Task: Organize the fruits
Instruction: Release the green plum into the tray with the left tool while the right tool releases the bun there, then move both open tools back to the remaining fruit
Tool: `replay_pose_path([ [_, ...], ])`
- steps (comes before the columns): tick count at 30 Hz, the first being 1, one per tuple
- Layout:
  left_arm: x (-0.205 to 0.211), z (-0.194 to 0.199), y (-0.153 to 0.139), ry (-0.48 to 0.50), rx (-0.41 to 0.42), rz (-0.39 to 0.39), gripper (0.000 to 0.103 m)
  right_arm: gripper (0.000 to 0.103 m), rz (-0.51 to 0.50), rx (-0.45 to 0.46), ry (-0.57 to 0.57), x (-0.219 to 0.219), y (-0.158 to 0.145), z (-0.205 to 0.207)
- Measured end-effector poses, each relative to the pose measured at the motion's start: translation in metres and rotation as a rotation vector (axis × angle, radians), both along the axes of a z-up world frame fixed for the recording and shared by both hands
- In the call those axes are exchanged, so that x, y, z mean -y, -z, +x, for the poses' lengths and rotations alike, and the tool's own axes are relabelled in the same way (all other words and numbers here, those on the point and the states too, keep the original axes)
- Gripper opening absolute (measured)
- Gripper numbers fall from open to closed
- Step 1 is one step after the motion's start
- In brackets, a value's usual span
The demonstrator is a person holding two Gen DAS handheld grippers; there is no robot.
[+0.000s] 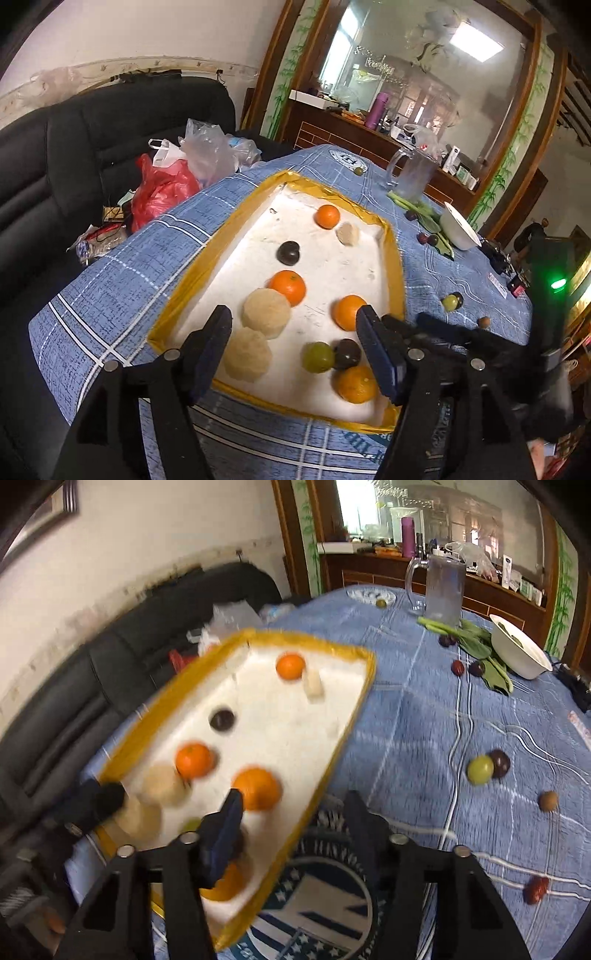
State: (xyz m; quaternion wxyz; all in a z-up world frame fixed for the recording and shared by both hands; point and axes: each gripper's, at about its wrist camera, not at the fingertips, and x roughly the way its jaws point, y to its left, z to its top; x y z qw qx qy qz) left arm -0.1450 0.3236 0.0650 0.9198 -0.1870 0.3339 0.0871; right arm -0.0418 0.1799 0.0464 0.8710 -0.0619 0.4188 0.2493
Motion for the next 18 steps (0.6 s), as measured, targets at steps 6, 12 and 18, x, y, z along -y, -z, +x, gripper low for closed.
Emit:
replay_pose_path([
  [6,0.003,-0.014,-0.007,0.005,-0.003,-0.002,0.069,0.025,-0.058,-0.026,0.046,-0.001,0.013,-0.001],
  [12,0.004,-0.023,-0.016,-0.002,0.011,-0.009,0.070,0.023,-0.067,-0.028,0.054,0.006,0.013,-0.020],
  [18,0.027,-0.025,-0.025,0.054,0.015,0.023,0.072,0.025,0.102,-0.052,0.018,0.051,-0.010,-0.033],
])
